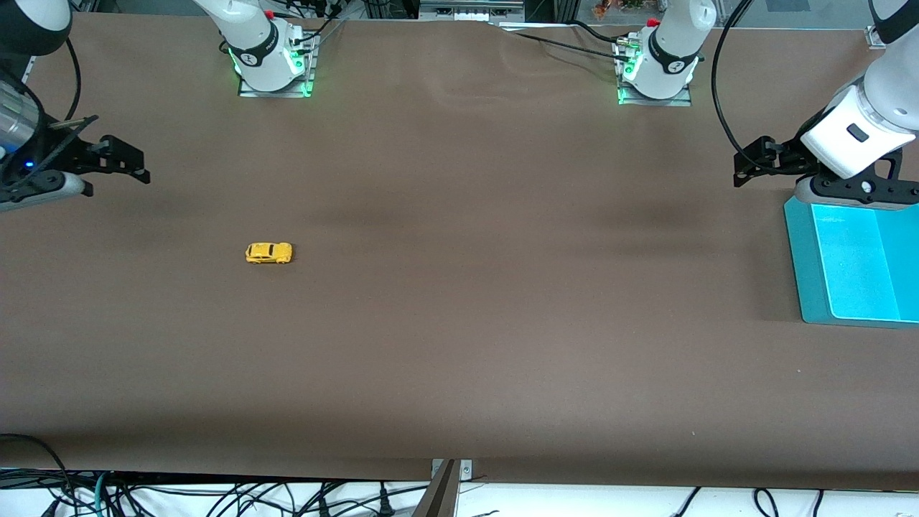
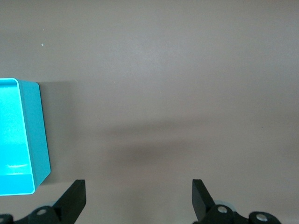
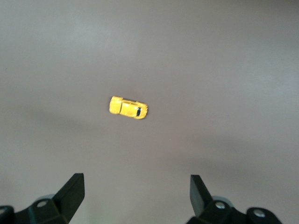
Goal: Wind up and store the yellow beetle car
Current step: 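Lower the open right gripper over the yellow beetle car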
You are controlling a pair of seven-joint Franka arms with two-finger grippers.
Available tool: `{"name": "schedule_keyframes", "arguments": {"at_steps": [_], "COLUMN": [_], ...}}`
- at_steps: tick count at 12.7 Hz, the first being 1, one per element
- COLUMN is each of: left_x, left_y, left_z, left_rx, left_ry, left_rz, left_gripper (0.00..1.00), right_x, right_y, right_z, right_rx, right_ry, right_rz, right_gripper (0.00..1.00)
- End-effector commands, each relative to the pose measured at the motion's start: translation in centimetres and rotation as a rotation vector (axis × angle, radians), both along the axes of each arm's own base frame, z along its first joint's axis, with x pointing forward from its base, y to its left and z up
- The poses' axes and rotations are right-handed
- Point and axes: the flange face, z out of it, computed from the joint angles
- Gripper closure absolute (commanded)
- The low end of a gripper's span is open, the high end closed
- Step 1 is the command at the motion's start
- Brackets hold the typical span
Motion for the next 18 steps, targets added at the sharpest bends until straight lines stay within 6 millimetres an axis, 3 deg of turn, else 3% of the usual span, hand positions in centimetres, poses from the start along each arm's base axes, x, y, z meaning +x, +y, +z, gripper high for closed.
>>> {"name": "schedule_keyframes", "arguments": {"at_steps": [1, 3, 5, 8, 11, 15, 18], "left_x": [-0.3, -0.2, -0.2, -0.3, -0.3, -0.3, -0.3], "left_y": [0.3, 0.5, 0.5, 0.5, 0.5, 0.5, 0.6], "left_z": [0.5, 0.5, 0.5, 0.6, 0.6, 0.7, 0.3], "left_rx": [0.008, 0.008, 0.009, 0.009, 0.011, 0.011, 0.013], "left_ry": [0.003, 0.003, 0.003, 0.002, 0.001, 0.0, 0.01], "left_rz": [-0.005, -0.001, -0.001, -0.001, -0.003, -0.003, -0.001], "left_gripper": [0.0, 0.0, 0.0, 0.0, 0.0, 0.0, 0.0], "right_x": [-0.5, -0.7, -0.4, 0.8, 0.3, -1.8, -1.6], "right_y": [2.0, 4.6, 6.7, 9.6, 10.6, 10.2, 9.7], "right_z": [0.3, -0.8, -3.3, -9.3, -15.5, -24.8, -28.8], "right_rx": [0.022, 0.035, 0.057, 0.101, 0.115, 0.076, 0.067], "right_ry": [0.029, 0.063, 0.086, 0.052, 0.014, -0.081, -0.124], "right_rz": [0.078, 0.251, 0.458, 0.816, 1.043, 1.244, 1.322], "right_gripper": [0.0, 0.0, 0.0, 0.0, 0.0, 0.0, 0.0]}}
